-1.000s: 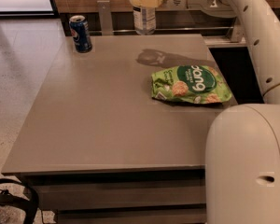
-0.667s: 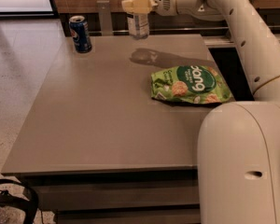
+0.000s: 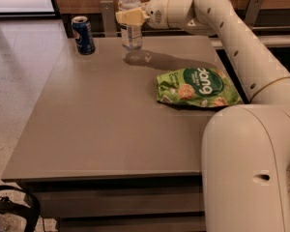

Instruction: Knock blue plastic bottle over

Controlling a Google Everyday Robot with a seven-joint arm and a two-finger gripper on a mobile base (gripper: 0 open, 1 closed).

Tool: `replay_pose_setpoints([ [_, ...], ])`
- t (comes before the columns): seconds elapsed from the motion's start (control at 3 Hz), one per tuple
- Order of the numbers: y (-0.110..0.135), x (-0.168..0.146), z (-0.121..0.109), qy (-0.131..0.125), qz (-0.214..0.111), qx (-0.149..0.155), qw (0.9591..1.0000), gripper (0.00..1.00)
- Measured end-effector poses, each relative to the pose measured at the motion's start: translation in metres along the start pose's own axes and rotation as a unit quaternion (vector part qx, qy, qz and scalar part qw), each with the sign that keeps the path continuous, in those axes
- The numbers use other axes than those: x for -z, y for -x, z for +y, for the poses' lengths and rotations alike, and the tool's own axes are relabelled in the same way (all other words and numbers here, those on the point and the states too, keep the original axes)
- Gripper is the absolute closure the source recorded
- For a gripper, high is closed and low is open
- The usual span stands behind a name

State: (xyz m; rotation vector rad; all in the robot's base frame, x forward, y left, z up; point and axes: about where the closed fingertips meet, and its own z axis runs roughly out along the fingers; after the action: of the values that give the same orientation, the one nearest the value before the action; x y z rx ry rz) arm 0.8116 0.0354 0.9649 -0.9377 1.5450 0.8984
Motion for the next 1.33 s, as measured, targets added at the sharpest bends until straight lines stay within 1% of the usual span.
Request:
replay_pose_setpoints([
  [0.33, -0.018, -0.021, -0.009, -0.013, -0.059, -0.002, 0.9982, 1.00],
  [0.67, -0.027, -0.027, -0.012, -0.021, -0.075, 0.007, 0.9969, 1.00],
  [1.0, -0.031, -0.034, -0.007, -0.026, -0.043, 0.040, 0.9980, 1.00],
  [1.33, -0.044, -0.038, -0.013, -0.045, 0.017, 0.097, 0.9941, 1.00],
])
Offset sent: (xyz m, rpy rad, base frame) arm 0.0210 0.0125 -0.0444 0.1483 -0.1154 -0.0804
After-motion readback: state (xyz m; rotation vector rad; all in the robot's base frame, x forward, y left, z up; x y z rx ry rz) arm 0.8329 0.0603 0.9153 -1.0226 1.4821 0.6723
